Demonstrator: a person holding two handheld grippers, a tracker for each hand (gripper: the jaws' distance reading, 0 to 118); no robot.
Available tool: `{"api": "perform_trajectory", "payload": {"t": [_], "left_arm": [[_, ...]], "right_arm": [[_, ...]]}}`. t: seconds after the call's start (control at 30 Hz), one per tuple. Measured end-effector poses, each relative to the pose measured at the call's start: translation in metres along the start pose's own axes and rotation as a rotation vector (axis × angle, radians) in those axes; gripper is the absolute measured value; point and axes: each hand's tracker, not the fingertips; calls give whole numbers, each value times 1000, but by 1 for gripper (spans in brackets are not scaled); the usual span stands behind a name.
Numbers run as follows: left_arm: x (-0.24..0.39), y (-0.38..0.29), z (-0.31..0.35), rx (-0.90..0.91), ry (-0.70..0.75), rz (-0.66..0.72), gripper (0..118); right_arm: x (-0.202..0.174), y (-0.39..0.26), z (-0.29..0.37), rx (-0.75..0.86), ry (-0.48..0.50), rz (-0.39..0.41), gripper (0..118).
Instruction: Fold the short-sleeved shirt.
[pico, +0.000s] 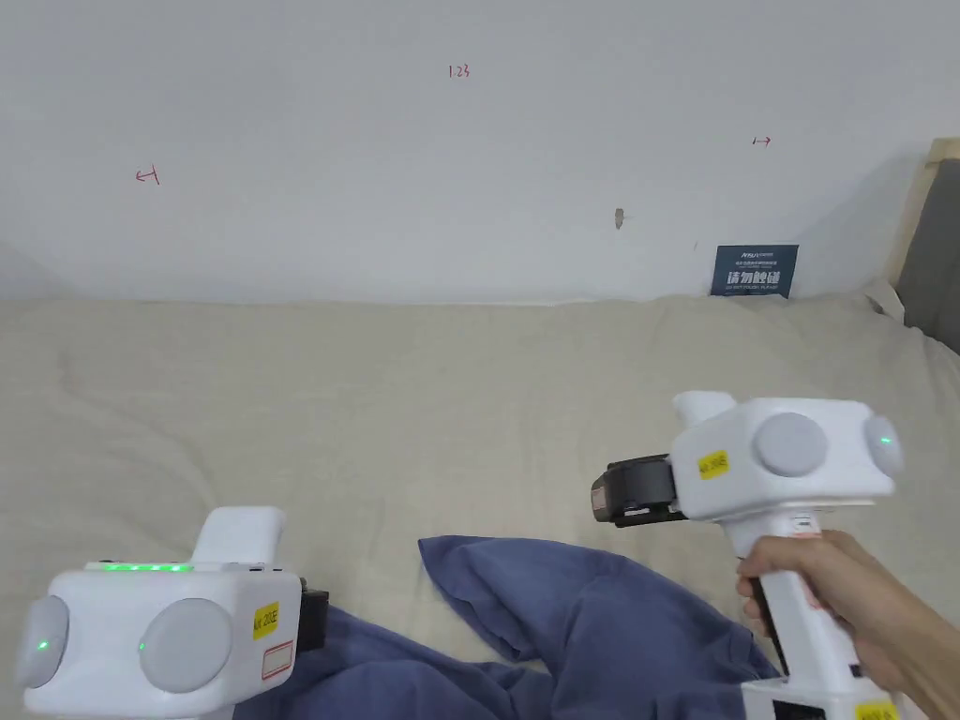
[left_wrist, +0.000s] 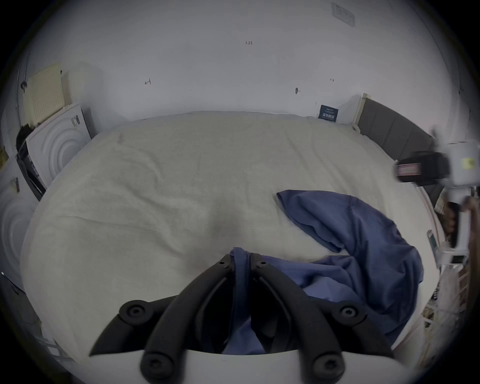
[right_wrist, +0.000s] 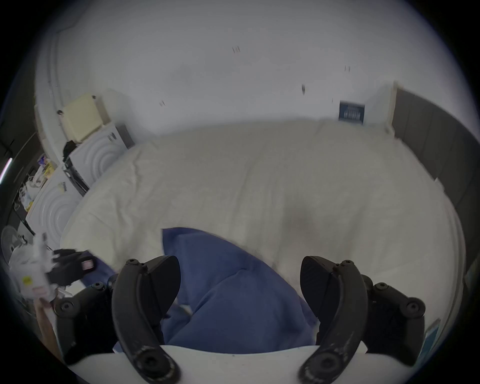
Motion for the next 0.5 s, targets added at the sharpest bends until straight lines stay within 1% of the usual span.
{"api": "perform_trajectory", "payload": {"t": [0.03, 0.07, 0.13, 0.17, 0.2, 0.23, 0.27, 0.3, 0.33, 0.37, 0.4, 0.43, 0.47, 0.5], "left_arm": [[-3, 0, 0, -1, -38, 25, 9], [-5, 1, -1, 1, -32, 15, 9], [-6, 0, -1, 6, 7, 8, 9], [-6, 0, -2, 0, 12, 1, 9], [-7, -1, -2, -1, 7, 1, 9], [-8, -1, -2, -3, -3, 1, 9], [-8, -3, 0, -7, -9, 1, 9], [-7, -4, 0, -7, -8, -9, 9], [-5, -4, 0, -2, 16, -44, 9], [-4, -4, 0, -7, 40, -55, 9], [-4, -4, -1, -7, 41, -60, 9], [-5, -4, -1, -6, 33, -54, 9], [-7, -3, 0, -7, 19, -39, 9], [-7, -2, 0, -6, 3, -32, 9]], "right_arm": [[2, 4, -21, -61, -3, 4, 97], [-1, 4, -37, -122, -48, -17, 97], [-1, 1, -64, -186, -58, 49, 96], [-4, 0, -74, -206, -87, 69, 92], [-7, -1, -84, -217, -109, 89, 85], [-8, -2, -92, -227, -137, 87, 74], [-9, -4, -97, -237, -140, 90, 54], [-11, -6, -101, -248, -143, 96, 42], [-15, -10, -104, -246, -176, 110, 42], [-20, -12, -103, -227, -194, 148, 33], [-21, -13, -102, -222, -197, 182, 15], [-23, -12, -100, -221, -190, 178, 5], [-23, -11, -99, -213, -253, 180, 5], [-18, -9, -96, -219, -213, 161, 5]]}}
